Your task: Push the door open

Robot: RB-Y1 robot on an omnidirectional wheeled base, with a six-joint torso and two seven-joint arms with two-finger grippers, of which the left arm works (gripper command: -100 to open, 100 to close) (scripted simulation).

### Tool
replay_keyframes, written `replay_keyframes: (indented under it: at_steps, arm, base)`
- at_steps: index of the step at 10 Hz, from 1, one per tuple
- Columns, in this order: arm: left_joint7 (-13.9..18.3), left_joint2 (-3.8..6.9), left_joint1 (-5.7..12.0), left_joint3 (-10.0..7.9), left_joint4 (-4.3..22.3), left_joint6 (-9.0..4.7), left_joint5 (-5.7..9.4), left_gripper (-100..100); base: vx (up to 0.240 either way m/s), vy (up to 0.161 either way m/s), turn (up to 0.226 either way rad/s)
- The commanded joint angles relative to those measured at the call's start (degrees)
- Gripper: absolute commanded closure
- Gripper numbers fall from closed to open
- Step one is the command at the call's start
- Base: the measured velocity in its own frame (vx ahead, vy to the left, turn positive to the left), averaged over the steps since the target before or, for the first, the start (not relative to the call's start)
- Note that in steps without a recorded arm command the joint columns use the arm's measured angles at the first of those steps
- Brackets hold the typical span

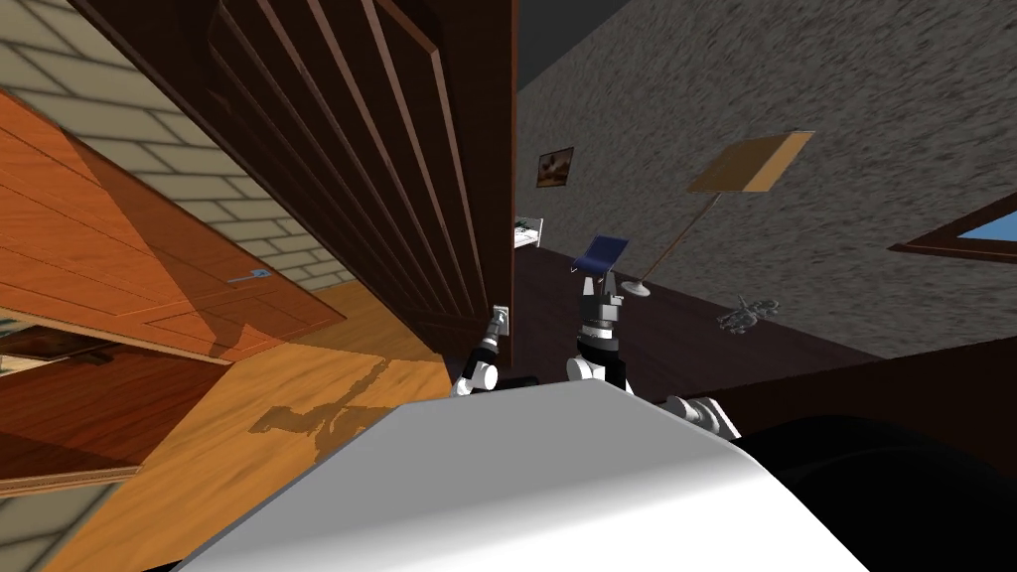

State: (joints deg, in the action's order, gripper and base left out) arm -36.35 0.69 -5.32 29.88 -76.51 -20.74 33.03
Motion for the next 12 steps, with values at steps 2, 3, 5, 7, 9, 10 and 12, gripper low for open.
replay_keyframes:
  at_steps: [2, 3, 5, 7, 9, 10, 12]
  arm:
    - [-2.8, 1.66, -2.20, 2.35, -2.4, -1.50, 2.31, 100]
    - [-3.9, 2.04, -3.17, 3.70, -3.3, -1.91, 3.23, 100]
    - [-6.0, 2.61, -5.12, 6.43, -5.0, -2.73, 5.07, 100]
    - [-6.6, 3.85, -6.33, 7.79, -5.9, -2.73, 4.90, -100]
    - [-7.7, 3.67, -8.00, 9.71, -6.8, -3.22, 5.27, -100]
    - [-8.6, 2.73, -9.23, 11.13, -7.5, -3.58, 5.54, -100]
    - [-9.6, 0.35, -10.71, 12.82, -8.2, -4.02, 5.86, -100]
  base:
    - [0.212, -0.083, 0.215]
    - [0.208, -0.040, 0.316]
    - [0.188, -0.044, 0.247]
    - [-0.113, 0.035, 0.051]
    - [-0.224, 0.093, 0.023]
    - [-0.241, 0.098, 0.043]
    - [-0.205, 0.051, 0.038]
